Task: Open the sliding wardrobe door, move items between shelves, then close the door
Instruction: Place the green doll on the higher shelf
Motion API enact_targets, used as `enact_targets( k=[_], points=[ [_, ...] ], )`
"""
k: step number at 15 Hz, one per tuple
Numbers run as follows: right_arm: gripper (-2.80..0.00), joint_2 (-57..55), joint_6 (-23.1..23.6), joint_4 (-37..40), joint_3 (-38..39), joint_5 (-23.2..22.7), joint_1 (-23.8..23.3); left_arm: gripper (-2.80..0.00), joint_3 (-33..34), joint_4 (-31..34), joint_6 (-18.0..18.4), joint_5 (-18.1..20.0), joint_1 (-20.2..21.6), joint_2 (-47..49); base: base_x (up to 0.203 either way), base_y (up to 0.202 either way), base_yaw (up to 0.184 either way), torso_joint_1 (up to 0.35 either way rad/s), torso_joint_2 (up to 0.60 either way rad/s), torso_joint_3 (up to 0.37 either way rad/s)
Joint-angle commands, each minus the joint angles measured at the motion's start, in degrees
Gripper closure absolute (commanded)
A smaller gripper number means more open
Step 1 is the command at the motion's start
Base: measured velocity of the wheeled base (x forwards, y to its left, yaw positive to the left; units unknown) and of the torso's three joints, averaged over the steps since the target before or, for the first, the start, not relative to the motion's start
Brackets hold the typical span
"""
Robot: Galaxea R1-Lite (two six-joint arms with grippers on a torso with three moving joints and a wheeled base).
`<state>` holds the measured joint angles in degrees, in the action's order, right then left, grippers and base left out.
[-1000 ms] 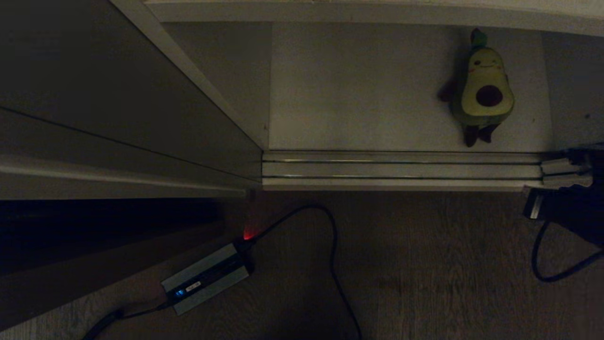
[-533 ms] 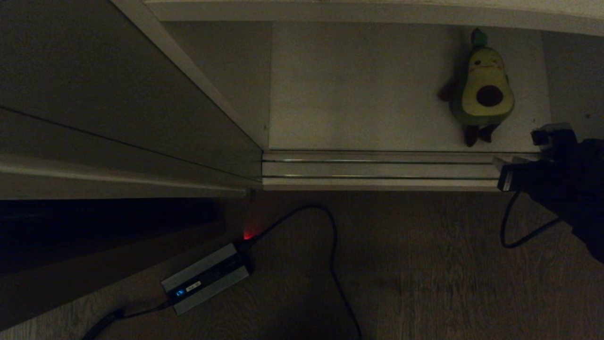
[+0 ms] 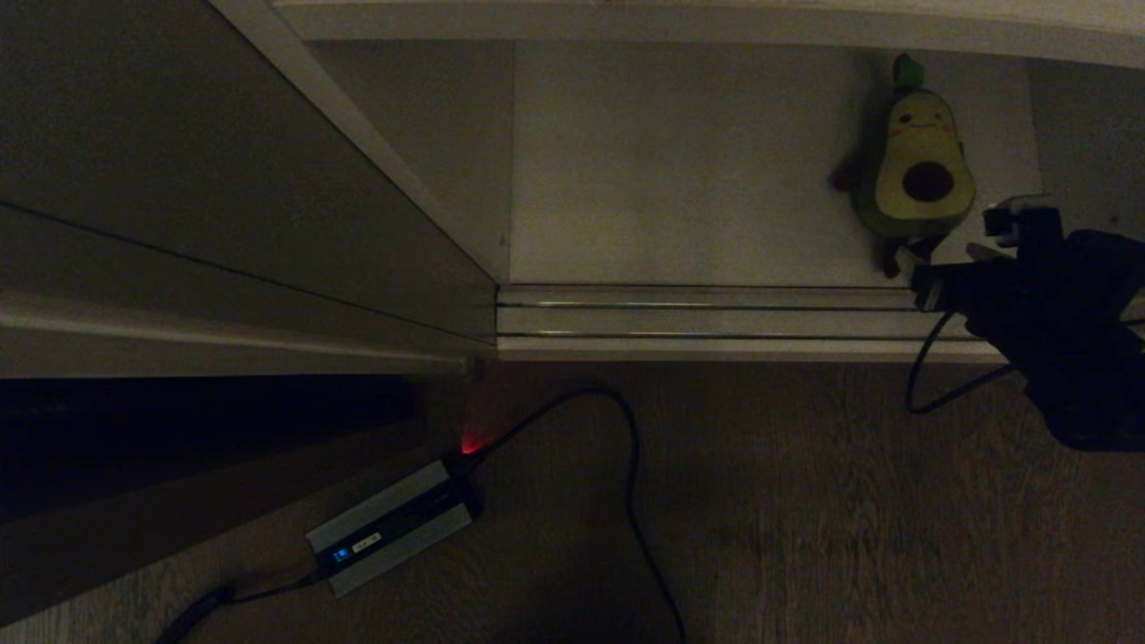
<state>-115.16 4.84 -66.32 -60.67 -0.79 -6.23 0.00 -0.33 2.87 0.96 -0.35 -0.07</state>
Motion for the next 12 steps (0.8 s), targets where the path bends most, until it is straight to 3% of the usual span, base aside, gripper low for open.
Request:
enact_targets(
  k=[1,12],
  points=[
    [-2.80,-4.52,0.18,-0.46,-4.33,0.01,0.92,0.00,0.04,-0.02,0.03,0.01,0.00,0.07,0.000,0.000,0.000,0.000,0.00,0.000],
    [-2.80,-16.67,0.35,-0.73,-24.52,1.99,1.75,0.00,0.00,-0.02,0.03,0.01,0.00,0.07,0.000,0.000,0.000,0.000,0.00,0.000]
  ],
)
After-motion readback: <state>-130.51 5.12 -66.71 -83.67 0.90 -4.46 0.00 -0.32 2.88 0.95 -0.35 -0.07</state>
